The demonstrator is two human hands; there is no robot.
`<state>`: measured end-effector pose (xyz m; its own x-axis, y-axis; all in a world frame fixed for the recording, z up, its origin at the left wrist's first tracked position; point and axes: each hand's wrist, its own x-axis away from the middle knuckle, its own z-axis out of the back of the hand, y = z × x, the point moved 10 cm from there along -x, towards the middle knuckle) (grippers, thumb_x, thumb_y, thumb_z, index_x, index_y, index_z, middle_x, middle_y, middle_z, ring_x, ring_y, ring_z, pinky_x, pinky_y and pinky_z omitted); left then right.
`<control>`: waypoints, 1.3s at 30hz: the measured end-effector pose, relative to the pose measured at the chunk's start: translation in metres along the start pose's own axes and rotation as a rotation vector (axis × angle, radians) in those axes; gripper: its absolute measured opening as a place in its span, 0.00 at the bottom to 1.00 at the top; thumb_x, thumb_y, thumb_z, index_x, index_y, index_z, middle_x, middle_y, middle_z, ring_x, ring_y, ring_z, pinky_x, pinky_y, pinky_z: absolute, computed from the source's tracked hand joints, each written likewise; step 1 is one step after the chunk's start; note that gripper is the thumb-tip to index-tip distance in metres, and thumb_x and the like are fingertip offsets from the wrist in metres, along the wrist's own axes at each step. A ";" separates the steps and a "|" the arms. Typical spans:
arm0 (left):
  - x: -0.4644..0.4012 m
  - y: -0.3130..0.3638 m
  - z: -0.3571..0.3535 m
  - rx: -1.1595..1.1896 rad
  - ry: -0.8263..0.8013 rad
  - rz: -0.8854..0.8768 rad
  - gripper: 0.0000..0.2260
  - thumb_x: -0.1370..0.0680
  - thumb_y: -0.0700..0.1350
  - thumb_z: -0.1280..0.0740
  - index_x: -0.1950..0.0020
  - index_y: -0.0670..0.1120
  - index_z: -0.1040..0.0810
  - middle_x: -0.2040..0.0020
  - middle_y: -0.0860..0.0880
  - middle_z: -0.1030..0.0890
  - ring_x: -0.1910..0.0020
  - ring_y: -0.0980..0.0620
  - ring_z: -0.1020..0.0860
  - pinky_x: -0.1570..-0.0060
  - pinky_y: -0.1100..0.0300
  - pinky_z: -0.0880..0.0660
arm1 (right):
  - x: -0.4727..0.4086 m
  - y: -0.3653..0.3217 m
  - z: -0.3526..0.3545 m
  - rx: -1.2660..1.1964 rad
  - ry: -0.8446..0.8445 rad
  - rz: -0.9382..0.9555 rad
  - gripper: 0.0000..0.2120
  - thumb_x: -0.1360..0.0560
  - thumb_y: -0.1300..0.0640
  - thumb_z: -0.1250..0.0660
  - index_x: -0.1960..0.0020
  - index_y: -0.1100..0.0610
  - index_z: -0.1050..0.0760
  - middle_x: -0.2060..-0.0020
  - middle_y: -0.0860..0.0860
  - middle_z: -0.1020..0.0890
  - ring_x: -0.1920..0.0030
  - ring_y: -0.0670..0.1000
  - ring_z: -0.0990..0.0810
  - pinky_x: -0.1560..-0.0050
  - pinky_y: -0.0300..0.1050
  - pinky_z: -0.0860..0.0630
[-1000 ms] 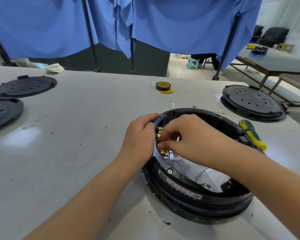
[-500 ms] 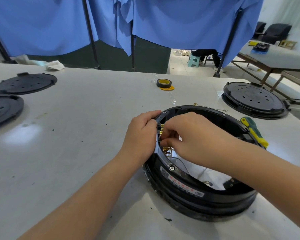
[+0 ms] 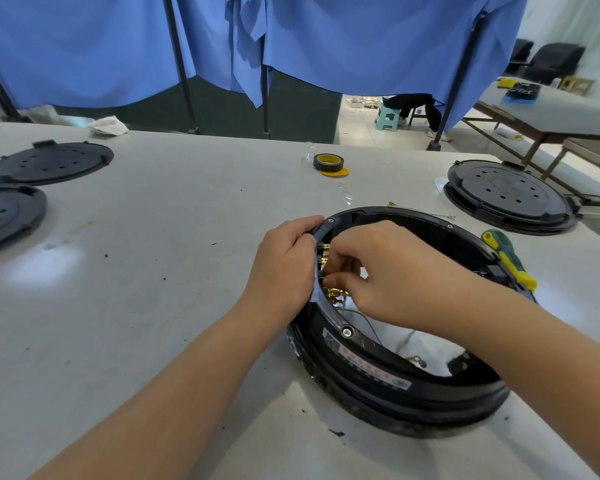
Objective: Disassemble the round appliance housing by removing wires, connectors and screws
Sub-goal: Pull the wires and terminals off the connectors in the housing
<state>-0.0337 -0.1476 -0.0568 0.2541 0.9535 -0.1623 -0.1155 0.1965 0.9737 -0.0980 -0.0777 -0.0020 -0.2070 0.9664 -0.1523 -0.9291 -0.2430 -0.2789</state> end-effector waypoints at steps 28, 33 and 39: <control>0.004 0.025 0.016 -0.504 0.059 -0.179 0.13 0.24 0.48 0.37 0.40 0.52 0.24 0.56 0.56 0.27 0.50 0.51 0.26 0.51 0.59 0.32 | 0.001 0.010 -0.004 -0.159 0.029 0.018 0.05 0.27 0.58 0.30 0.61 0.55 0.23 0.67 0.46 0.22 0.64 0.46 0.24 0.61 0.45 0.26; 0.011 0.033 0.017 -0.699 -0.035 -0.211 0.09 0.26 0.55 0.38 0.49 0.54 0.26 0.73 0.52 0.28 0.67 0.52 0.25 0.68 0.58 0.34 | 0.002 0.011 -0.003 -0.211 0.023 0.040 0.04 0.27 0.58 0.30 0.60 0.56 0.21 0.67 0.47 0.20 0.64 0.46 0.23 0.63 0.40 0.27; 0.012 0.031 0.009 -0.685 -0.129 -0.207 0.16 0.24 0.53 0.37 0.37 0.54 0.28 0.72 0.55 0.29 0.65 0.51 0.26 0.66 0.59 0.34 | 0.000 0.017 -0.004 -0.276 0.003 0.018 0.03 0.28 0.58 0.28 0.59 0.57 0.19 0.68 0.44 0.19 0.65 0.40 0.22 0.63 0.32 0.27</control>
<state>-0.0260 -0.1321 -0.0275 0.4419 0.8551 -0.2710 -0.6175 0.5092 0.5995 -0.1125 -0.0827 -0.0108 -0.2217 0.9614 -0.1627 -0.8063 -0.2746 -0.5239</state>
